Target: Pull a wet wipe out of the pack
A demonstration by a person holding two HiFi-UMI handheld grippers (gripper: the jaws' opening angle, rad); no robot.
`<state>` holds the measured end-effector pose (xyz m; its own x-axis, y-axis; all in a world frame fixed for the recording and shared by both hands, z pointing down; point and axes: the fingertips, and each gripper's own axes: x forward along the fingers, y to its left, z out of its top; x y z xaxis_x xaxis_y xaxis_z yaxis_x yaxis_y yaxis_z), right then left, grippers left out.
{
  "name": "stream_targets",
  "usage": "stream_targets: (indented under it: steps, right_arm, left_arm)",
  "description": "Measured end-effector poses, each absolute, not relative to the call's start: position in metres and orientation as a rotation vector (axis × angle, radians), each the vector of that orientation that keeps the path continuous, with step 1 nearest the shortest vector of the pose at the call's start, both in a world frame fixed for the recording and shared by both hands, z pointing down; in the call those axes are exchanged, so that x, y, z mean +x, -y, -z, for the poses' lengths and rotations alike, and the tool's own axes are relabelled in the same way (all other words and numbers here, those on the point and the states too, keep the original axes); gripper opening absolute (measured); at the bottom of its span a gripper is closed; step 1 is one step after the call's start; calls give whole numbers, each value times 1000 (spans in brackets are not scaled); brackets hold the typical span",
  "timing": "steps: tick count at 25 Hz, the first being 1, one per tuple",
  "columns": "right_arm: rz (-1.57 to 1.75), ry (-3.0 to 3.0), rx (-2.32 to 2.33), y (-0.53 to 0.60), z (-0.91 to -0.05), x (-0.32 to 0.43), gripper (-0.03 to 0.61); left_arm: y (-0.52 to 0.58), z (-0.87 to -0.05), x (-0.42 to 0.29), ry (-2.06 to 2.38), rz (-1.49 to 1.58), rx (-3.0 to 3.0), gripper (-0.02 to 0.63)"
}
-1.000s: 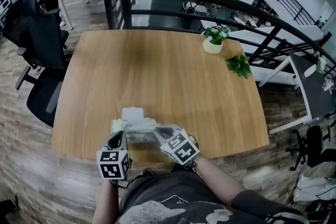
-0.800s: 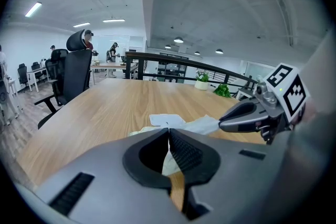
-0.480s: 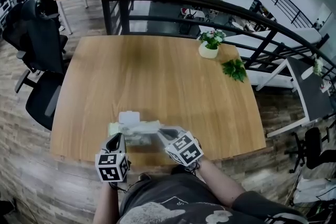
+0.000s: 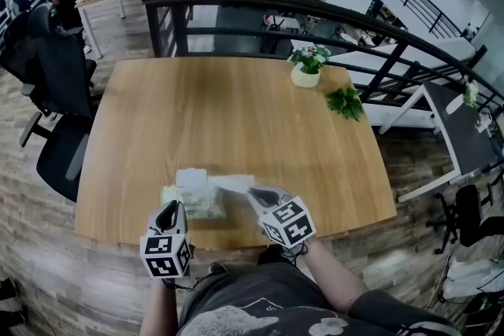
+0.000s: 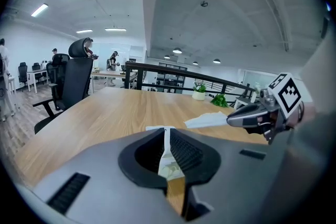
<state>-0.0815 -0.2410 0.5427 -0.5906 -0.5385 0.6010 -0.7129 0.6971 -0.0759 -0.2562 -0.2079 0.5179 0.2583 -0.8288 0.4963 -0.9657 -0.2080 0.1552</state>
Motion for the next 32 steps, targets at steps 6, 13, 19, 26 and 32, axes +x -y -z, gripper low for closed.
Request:
stream_targets:
  steps: [6,13,19,26,32]
  right_arm:
    - [-417,2378,1016,242,-531,-73,34]
    - [-381,2403,985,250,-526,-66,34]
    - [-371,2448,922,263,-520,-55,34]
    - [-356,2538,769,269,-507,-61,34]
    - [-348,2558,687,277,-509,-64,34]
  left_arm:
    - [211,-508,-252,1628,-430,2141,21]
    - [223,-507,-239,1622,-415,2146,21]
    - [228,-506,-223,1661,-406,2112,21]
    - [231,-502,-208,1688,-401,2073,21]
    - [229,-500,-210,1752,-412,2026,21]
